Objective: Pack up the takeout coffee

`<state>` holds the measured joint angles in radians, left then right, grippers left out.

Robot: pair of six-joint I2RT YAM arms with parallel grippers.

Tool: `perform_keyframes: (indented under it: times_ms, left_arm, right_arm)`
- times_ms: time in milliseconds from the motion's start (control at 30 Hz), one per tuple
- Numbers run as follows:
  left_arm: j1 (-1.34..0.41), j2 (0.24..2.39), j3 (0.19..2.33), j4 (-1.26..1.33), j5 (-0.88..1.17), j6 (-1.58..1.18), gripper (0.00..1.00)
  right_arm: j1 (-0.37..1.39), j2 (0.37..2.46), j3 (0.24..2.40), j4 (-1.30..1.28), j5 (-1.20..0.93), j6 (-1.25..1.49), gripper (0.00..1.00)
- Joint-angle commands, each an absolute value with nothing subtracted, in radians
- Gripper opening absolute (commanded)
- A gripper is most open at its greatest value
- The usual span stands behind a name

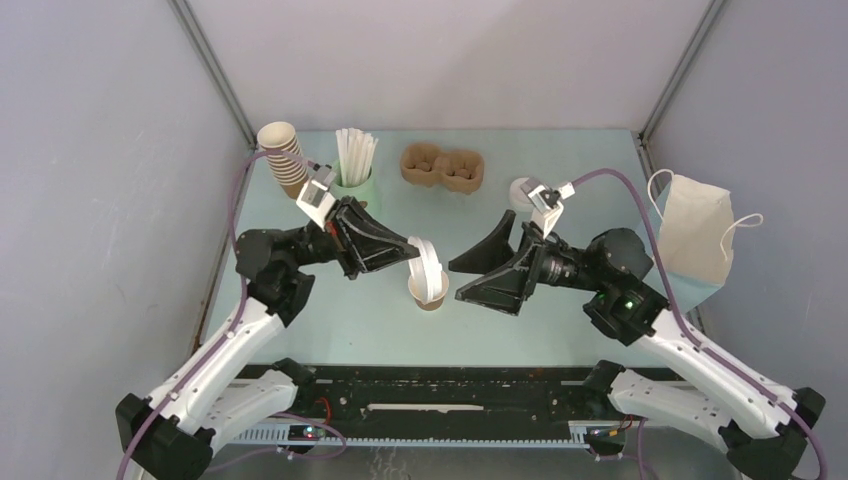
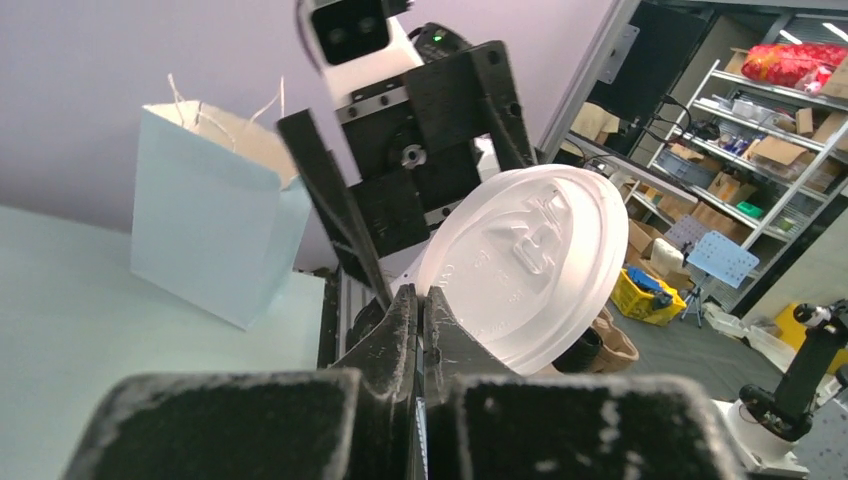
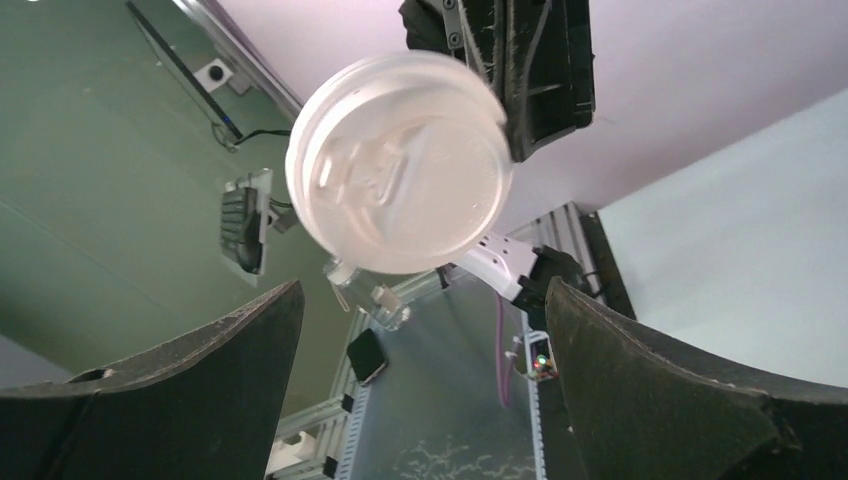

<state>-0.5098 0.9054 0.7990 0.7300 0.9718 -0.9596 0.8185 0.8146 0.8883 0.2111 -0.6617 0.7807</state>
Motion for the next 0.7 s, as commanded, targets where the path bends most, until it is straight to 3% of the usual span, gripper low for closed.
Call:
perform_keyframes:
  times_ms: [0, 333, 667]
  left_arm:
    - [-0.508, 0.886, 0.787, 0.825, 0.999, -0.997, 0.0]
    - [-0.506, 0.896, 0.785, 0.827, 1.004, -0.999, 0.0]
    - [-0.507, 0.903, 0.788, 0.812, 0.997, -0.991, 0.0]
  right_arm:
    - [0.86, 0.896, 0.883, 0.456, -0.676, 0.91, 1.0]
    - [0.89, 1.016, 0.882, 0.638, -0.672, 1.054, 1.0]
    - [0.876, 0.893, 0.882, 0.468, -0.638, 0.939, 1.0]
